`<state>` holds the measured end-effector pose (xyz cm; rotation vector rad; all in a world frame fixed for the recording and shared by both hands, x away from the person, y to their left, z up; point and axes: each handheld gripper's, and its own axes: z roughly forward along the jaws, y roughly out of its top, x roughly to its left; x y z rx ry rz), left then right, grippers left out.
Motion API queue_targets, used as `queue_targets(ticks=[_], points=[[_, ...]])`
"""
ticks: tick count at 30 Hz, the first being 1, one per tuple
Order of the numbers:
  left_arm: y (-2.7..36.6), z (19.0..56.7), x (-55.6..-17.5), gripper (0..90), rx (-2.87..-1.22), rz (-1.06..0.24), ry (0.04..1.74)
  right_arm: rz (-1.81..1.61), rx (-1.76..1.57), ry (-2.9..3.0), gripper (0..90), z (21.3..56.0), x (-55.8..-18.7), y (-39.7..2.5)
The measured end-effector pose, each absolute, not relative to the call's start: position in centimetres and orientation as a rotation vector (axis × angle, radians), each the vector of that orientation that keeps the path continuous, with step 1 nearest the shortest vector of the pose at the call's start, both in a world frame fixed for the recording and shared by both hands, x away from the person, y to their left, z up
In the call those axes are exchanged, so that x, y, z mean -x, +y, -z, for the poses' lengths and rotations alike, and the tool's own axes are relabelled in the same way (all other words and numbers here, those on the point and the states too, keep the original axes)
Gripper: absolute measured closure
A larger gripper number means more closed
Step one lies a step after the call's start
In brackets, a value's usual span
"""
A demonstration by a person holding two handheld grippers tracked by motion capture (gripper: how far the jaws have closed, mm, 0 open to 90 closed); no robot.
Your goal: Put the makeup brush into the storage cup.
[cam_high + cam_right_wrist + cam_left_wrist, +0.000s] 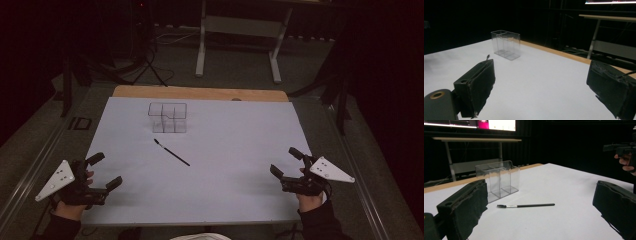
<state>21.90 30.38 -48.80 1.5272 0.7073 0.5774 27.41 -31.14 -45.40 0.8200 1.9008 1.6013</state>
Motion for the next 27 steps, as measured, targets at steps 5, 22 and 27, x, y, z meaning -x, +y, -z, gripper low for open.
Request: queue_targets(ticks=[5, 22, 27], points=[[30.3, 48.5, -21.8, 0.5, -1.535, -0.571, 0.694, -1.601, -0.816, 1.9, 8.2, 45.3, -27.4, -31.2], [30.9, 45.8, -21.9, 0.1, -1.699, -0.436, 0.703, -1.625, -0.794, 1.906, 8.3, 45.1, -27.3, -30.8], [31.0, 44.5, -22.5, 0.1, -1.838, -0.415, 0.668, -1.626, -0.8, 1.901, 8.3, 45.1, -27.4, -31.0]])
